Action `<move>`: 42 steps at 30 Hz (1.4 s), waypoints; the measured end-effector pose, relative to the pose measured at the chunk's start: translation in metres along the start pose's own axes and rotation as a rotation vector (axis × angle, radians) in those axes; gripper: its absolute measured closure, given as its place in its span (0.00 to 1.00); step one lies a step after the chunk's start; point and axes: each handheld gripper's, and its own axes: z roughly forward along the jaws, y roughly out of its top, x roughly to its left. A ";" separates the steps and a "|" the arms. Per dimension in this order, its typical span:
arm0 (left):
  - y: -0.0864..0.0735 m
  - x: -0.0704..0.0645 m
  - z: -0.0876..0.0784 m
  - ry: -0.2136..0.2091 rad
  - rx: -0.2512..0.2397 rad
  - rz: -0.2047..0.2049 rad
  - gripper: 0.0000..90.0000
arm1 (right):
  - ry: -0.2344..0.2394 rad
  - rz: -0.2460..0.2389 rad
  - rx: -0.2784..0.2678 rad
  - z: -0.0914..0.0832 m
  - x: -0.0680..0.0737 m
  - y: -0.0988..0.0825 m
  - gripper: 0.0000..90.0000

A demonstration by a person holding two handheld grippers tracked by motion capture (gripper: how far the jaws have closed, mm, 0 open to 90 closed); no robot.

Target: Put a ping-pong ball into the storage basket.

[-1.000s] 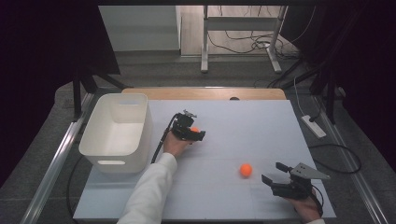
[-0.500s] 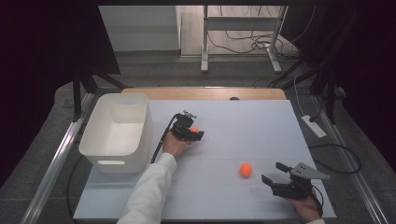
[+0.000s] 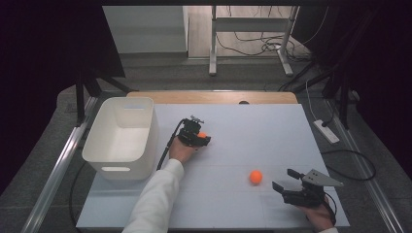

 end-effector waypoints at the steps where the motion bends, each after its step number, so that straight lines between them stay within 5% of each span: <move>1: 0.000 0.000 0.000 0.003 0.002 0.000 0.49 | 0.000 -0.001 0.000 0.000 0.000 0.000 0.19; 18: -0.001 0.002 -0.008 0.023 -0.024 0.007 0.56 | -0.008 -0.002 -0.004 -0.001 -0.001 0.000 0.19; 42: -0.006 -0.005 -0.035 -0.026 -0.124 0.015 0.56 | -0.013 0.000 -0.004 -0.001 -0.001 0.000 0.19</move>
